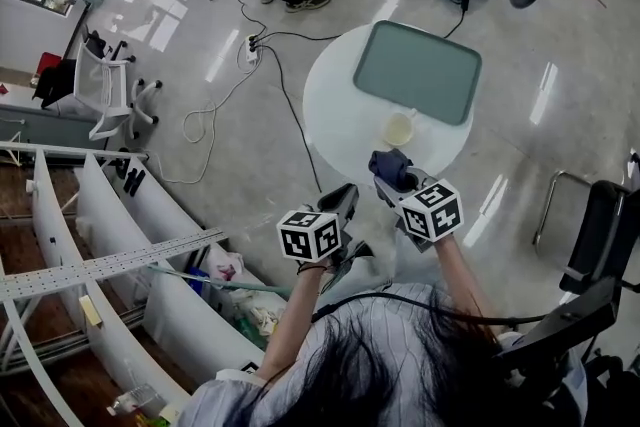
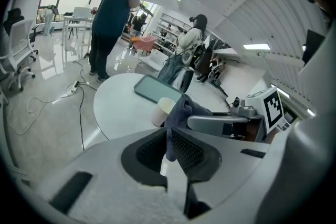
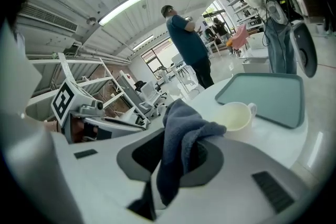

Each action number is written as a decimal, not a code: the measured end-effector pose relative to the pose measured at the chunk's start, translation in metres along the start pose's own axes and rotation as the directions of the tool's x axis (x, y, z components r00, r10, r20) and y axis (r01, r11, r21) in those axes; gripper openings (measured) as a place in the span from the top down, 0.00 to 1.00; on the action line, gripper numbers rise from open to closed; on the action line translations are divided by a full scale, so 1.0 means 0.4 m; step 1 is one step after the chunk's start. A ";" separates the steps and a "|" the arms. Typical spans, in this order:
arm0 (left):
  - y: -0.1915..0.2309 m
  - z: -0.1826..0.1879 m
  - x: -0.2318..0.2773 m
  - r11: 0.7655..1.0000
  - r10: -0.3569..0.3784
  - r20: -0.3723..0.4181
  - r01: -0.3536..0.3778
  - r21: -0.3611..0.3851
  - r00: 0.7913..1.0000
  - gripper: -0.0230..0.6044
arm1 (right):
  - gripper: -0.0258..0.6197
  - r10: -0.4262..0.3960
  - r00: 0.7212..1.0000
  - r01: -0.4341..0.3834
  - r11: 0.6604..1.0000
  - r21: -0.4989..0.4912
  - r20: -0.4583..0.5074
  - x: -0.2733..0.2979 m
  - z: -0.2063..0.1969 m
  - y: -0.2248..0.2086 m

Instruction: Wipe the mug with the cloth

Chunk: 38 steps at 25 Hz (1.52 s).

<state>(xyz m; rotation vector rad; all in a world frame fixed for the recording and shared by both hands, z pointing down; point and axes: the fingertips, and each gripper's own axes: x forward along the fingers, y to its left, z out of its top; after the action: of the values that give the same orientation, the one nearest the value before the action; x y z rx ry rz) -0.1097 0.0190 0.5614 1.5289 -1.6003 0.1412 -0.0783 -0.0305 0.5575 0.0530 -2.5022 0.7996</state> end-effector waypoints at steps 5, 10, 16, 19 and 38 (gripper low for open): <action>0.034 -0.050 -0.094 0.995 -0.020 -0.010 0.021 0.097 1.000 0.90 | 0.84 -0.032 0.999 0.032 0.999 -0.007 0.034 0.005 -0.018 0.097; 0.056 -0.095 -0.165 0.988 -0.064 0.004 0.063 0.140 0.998 0.90 | 0.84 -0.065 0.996 0.065 0.998 -0.001 0.066 -0.004 -0.048 0.176; 0.043 -0.150 -0.239 0.971 -0.107 0.010 0.102 0.216 0.994 0.90 | 0.84 -0.116 0.988 0.116 0.993 0.001 0.100 -0.045 -0.102 0.259; 0.033 -0.182 -0.274 0.960 -0.117 0.013 0.110 0.259 0.993 0.90 | 0.84 -0.124 0.985 0.123 0.992 0.012 0.117 -0.062 -0.133 0.303; -0.073 -0.301 -0.393 0.915 -0.197 0.051 0.165 0.369 0.979 0.90 | 0.84 -0.163 0.972 0.164 0.986 0.008 0.168 -0.178 -0.272 0.434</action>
<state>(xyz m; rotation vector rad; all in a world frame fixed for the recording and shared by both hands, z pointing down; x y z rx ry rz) -0.0491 0.2046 0.5177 1.9862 -1.5493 0.2834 0.0011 0.1649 0.5068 0.3336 -2.6155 0.7468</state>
